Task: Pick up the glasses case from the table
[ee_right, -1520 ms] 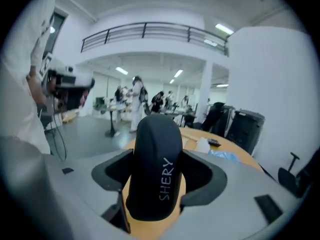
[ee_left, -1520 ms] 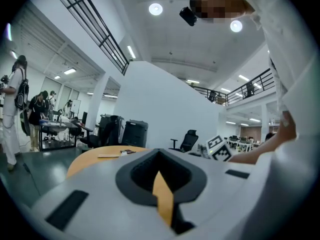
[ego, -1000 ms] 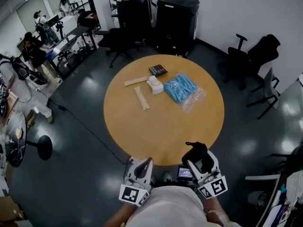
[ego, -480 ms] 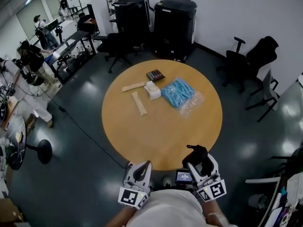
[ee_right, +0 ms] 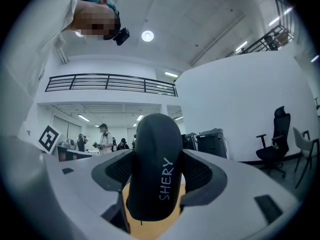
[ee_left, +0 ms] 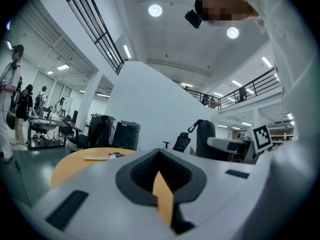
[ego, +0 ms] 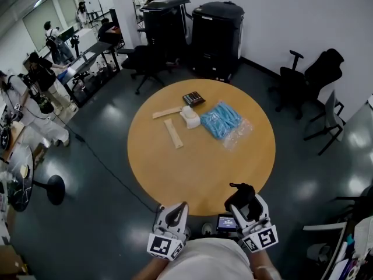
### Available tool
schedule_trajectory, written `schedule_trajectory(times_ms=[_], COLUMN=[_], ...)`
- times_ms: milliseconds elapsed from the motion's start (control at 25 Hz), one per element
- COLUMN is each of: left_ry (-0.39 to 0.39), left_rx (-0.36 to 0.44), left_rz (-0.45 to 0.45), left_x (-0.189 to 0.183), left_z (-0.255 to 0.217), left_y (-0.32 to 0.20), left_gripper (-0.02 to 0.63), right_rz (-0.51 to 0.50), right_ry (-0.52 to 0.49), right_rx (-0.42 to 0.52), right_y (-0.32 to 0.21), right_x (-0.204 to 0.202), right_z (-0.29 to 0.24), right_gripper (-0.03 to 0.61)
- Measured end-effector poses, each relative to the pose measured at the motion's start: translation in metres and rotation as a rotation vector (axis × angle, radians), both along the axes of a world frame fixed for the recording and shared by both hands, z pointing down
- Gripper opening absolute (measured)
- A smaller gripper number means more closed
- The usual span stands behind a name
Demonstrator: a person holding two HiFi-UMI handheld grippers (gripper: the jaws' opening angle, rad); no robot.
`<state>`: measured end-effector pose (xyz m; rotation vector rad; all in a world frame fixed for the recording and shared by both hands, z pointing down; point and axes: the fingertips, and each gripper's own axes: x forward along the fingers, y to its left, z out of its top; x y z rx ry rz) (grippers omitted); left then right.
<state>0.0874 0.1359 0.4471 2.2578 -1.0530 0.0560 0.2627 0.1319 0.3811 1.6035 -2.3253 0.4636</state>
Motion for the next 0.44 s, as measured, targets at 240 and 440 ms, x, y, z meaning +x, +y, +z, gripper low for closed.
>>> schedule_trajectory(times_ms=[240, 440], left_ry=[-0.006, -0.004], left_rx=[-0.006, -0.011], left_rz=[-0.006, -0.01], left_x=[-0.0059, -0.0096], left_z=[0.0032, 0.003], left_y=[0.0014, 0.0044], left_gripper=[0.006, 0.006], right_rz=[-0.009, -0.014], right_ry=[0.004, 0.008], right_rx=[-0.008, -0.015], right_y=[0.0004, 0.0031], right_x=[-0.0046, -0.0085], right_z=[0.0036, 0.0044], right_gripper=[0.305, 0.305])
